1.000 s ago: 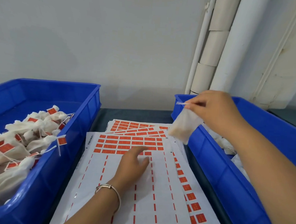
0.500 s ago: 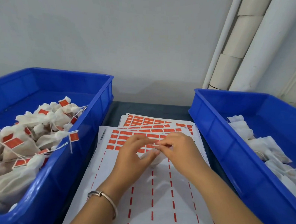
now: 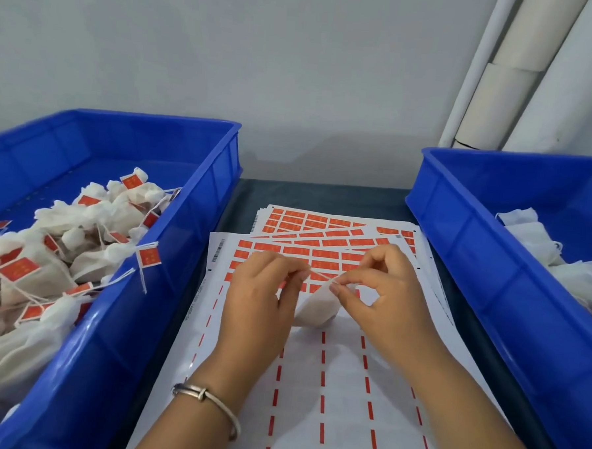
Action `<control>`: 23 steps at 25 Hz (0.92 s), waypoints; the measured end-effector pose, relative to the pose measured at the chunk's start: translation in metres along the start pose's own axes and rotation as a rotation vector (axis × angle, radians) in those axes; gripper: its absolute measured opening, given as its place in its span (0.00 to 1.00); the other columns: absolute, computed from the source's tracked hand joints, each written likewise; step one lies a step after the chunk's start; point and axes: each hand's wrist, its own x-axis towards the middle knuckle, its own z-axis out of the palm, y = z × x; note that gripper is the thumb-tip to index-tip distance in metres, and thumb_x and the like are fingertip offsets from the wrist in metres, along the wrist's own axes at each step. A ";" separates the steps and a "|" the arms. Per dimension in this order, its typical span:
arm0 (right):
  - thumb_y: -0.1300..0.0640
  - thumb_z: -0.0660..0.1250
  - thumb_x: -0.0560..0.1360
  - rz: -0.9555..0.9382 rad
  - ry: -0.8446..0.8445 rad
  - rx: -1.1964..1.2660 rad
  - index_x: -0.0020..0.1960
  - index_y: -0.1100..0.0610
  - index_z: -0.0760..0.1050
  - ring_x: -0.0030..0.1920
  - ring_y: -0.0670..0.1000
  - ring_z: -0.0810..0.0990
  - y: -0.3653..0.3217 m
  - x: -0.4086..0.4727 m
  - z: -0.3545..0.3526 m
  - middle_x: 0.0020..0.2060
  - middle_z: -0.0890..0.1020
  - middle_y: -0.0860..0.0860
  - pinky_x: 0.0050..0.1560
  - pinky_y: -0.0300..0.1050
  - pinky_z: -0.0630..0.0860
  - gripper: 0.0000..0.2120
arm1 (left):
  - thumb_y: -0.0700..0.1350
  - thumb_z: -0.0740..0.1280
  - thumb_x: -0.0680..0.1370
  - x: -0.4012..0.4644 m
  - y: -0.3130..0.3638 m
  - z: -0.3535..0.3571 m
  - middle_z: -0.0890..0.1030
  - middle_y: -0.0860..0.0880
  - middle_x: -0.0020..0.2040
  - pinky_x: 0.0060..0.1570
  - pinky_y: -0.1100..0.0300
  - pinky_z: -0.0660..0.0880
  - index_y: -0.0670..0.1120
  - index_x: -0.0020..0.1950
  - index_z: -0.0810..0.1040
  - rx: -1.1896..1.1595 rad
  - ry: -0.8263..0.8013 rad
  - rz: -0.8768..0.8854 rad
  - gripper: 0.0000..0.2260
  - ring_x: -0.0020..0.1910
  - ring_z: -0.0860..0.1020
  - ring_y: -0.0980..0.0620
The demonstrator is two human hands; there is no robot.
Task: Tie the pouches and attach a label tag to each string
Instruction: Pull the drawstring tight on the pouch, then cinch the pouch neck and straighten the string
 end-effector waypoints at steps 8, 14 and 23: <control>0.49 0.69 0.73 0.105 -0.167 0.219 0.40 0.42 0.73 0.51 0.27 0.70 0.010 -0.005 0.000 0.47 0.74 0.27 0.39 0.19 0.65 0.06 | 0.43 0.67 0.75 0.006 -0.001 -0.003 0.70 0.67 0.41 0.43 0.66 0.70 0.57 0.45 0.72 -0.007 0.203 -0.182 0.08 0.42 0.74 0.57; 0.52 0.71 0.72 0.188 -0.560 0.277 0.41 0.42 0.75 0.43 0.39 0.79 0.012 -0.009 0.001 0.38 0.78 0.33 0.32 0.26 0.72 0.06 | 0.47 0.66 0.75 0.009 -0.007 -0.002 0.73 0.65 0.40 0.36 0.73 0.66 0.60 0.44 0.72 -0.088 0.267 -0.417 0.06 0.40 0.75 0.64; 0.49 0.69 0.70 0.411 -0.529 0.896 0.47 0.43 0.83 0.51 0.50 0.81 0.021 -0.009 -0.004 0.45 0.83 0.45 0.54 0.43 0.74 0.07 | 0.49 0.67 0.75 0.013 -0.022 0.002 0.76 0.64 0.38 0.27 0.75 0.68 0.58 0.46 0.76 -0.175 0.131 -0.686 0.03 0.37 0.77 0.62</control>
